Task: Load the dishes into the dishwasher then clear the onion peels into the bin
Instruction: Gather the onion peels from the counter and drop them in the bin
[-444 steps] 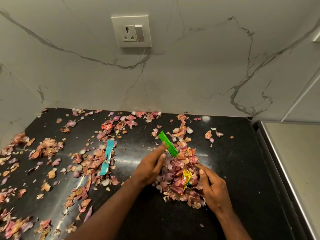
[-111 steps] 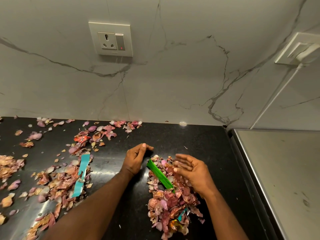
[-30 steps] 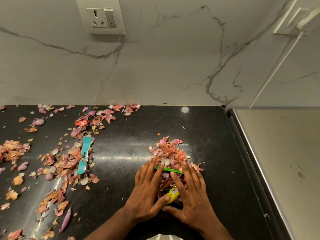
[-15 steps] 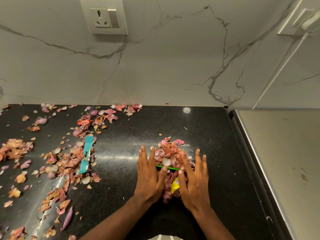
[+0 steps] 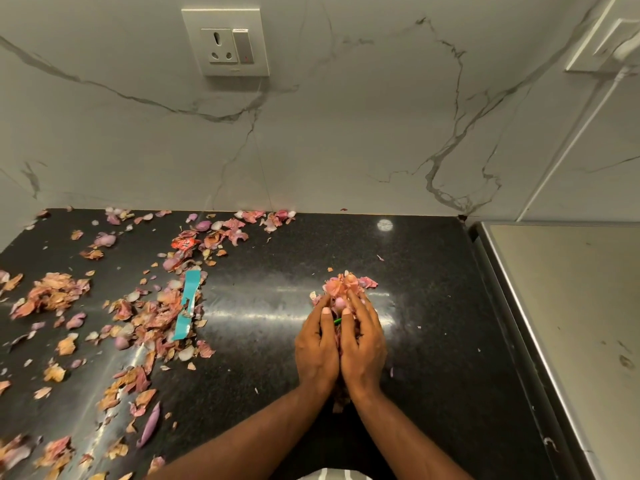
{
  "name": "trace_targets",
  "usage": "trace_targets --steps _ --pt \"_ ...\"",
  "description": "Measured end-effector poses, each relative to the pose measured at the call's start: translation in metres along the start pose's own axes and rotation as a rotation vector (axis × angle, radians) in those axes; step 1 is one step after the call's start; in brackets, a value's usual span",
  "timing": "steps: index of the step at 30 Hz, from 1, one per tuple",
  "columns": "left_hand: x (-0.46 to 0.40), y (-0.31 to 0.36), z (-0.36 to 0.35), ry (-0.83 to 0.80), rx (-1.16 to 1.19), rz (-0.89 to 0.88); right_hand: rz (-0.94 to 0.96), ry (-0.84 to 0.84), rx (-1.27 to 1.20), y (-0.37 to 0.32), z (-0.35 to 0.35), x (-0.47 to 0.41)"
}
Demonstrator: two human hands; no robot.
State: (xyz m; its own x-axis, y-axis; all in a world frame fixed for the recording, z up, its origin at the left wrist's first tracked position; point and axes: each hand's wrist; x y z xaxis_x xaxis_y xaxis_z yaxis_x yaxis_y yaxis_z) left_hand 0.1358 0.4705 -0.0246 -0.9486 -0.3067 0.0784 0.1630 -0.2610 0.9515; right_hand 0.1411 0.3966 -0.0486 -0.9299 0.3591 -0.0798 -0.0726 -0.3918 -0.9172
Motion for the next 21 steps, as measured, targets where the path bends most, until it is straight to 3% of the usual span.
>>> trace_targets --steps 7,13,21 --pt "0.019 0.002 -0.015 -0.032 0.287 0.114 -0.168 -0.005 -0.430 -0.005 0.006 -0.002" --pt "0.028 0.019 -0.025 -0.079 0.449 0.162 -0.343 0.094 -0.746 -0.018 0.019 -0.007" --pt "0.028 0.047 -0.020 -0.110 0.508 0.089 -0.372 0.169 -0.948 -0.035 0.022 -0.013"
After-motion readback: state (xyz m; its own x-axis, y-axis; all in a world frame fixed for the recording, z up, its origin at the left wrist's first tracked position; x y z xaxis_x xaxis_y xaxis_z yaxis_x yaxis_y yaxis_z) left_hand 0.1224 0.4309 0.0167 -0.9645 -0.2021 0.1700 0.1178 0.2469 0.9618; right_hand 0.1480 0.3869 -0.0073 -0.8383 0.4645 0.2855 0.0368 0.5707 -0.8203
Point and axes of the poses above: each hand's wrist, its own x-axis away from the middle knuckle, its own z-axis out of the back of the hand, y = z × x
